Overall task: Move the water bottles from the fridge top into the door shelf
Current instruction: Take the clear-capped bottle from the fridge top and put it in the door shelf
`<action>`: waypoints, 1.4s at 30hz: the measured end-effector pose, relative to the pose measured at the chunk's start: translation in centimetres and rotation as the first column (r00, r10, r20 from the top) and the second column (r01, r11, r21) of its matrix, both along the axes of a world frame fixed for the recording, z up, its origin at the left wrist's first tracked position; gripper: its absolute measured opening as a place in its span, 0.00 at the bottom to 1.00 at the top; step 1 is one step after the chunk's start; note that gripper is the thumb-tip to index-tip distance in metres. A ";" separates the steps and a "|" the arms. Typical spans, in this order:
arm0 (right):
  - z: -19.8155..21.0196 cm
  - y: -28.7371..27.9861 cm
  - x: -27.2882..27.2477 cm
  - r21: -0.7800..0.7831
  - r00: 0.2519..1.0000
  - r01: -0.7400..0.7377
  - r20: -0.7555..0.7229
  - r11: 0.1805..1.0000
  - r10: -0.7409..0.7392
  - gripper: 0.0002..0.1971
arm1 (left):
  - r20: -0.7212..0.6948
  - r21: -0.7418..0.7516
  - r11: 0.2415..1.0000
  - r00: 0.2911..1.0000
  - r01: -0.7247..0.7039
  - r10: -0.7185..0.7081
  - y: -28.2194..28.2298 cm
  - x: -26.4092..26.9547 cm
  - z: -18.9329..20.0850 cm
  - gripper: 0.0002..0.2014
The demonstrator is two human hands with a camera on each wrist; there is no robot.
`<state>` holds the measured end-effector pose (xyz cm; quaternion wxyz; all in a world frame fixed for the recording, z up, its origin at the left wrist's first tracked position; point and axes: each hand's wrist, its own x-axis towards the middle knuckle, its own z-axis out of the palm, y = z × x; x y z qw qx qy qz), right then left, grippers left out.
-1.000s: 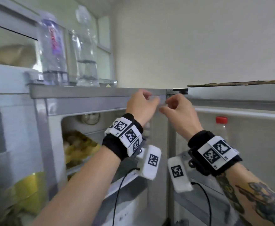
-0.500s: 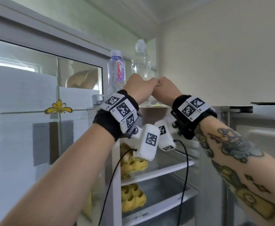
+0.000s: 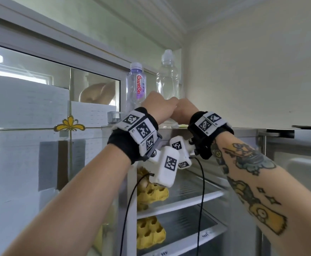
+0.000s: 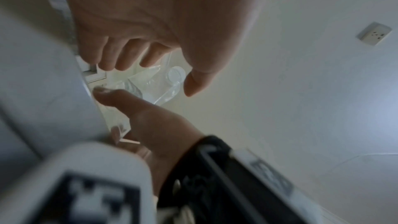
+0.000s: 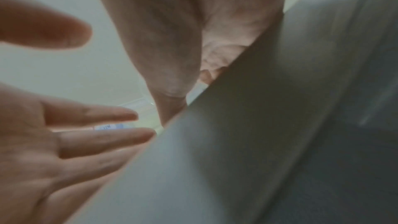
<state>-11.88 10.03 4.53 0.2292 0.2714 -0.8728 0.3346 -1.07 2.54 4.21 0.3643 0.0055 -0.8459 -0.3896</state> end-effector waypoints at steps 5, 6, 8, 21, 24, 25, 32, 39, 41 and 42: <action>-1.4 3.9 1.6 -0.287 0.993 -0.037 -0.120 0.957 0.003 0.33 | -0.084 0.020 0.994 0.991 0.104 -0.102 1.7 0.3 -0.3 0.33; -1.5 4.8 2.4 -0.313 0.991 -0.046 -0.137 0.949 0.003 0.35 | -0.102 0.039 0.989 0.985 0.140 -0.136 2.4 0.3 -0.4 0.34; -1.8 6.7 3.9 -0.349 0.989 -0.065 -0.147 0.935 0.014 0.40 | -0.122 0.084 0.975 0.973 0.205 -0.194 4.2 0.3 -0.6 0.37; -14.0 21.2 7.5 -0.216 0.965 0.260 0.077 0.941 -0.249 0.26 | 0.024 0.163 0.879 0.889 0.447 -0.457 16.7 -4.8 -11.6 0.33; -17.2 24.5 6.9 -0.083 0.919 0.381 0.147 0.921 -0.367 0.29 | 0.114 0.138 0.867 0.862 0.479 -0.494 19.5 -6.1 -14.9 0.33; -18.0 25.3 6.9 -0.050 0.904 0.411 0.152 0.910 -0.400 0.29 | 0.137 0.141 0.861 0.851 0.489 -0.507 20.3 -6.6 -15.8 0.33; -20.9 28.3 8.0 -0.055 0.834 0.544 0.148 0.837 -0.532 0.37 | 0.218 0.122 0.864 0.836 0.488 -0.503 23.8 -9.6 -20.4 0.36; -23.9 29.6 10.2 -0.187 0.745 0.654 -0.012 0.733 -0.667 0.08 | 0.289 0.085 0.843 0.797 0.531 -0.531 25.9 -10.5 -23.1 0.32; -24.7 30.4 10.7 -0.238 0.701 0.691 -0.009 0.682 -0.713 0.06 | 0.290 0.086 0.835 0.788 0.544 -0.543 26.3 -10.7 -23.6 0.35; -25.0 30.7 10.9 -0.242 0.673 0.717 -0.003 0.653 -0.740 0.07 | 0.294 0.083 0.833 0.786 0.547 -0.545 26.5 -10.8 -23.9 0.36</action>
